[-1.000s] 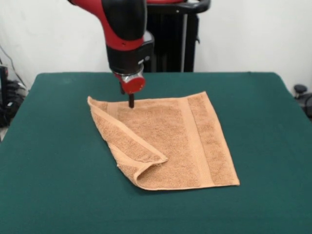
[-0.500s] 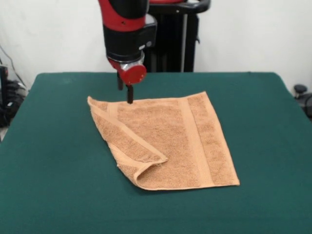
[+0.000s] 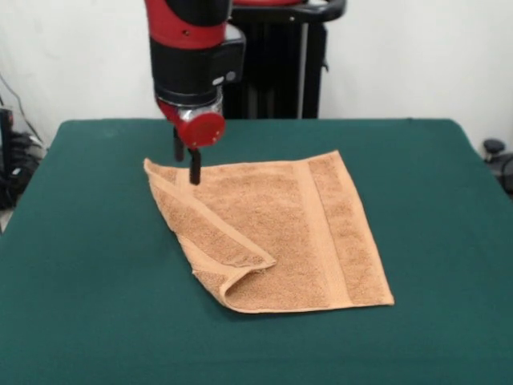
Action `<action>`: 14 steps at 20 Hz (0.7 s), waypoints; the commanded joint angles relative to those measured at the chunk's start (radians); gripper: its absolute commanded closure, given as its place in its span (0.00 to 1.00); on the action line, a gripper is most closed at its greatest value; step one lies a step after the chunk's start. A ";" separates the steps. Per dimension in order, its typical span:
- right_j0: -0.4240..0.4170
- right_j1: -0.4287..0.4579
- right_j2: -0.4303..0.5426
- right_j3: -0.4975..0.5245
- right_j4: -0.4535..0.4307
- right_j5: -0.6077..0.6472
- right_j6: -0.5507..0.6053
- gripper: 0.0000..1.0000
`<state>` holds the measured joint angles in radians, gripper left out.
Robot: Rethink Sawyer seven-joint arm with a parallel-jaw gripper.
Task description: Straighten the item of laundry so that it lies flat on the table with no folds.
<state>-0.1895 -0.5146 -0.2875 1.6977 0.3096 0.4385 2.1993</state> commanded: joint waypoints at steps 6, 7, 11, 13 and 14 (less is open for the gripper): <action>0.047 0.177 0.003 -0.192 0.059 0.084 0.236 0.00; 0.054 0.183 -0.001 -0.204 0.063 0.094 0.244 0.00; 0.052 0.207 0.010 -0.244 0.074 0.116 0.240 0.00; 0.056 0.217 0.015 -0.257 0.080 0.121 0.241 0.00; 0.061 0.223 0.015 -0.266 0.083 0.127 0.245 0.00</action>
<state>-0.1748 -0.3685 -0.3169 1.5121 0.3352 0.4390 2.1997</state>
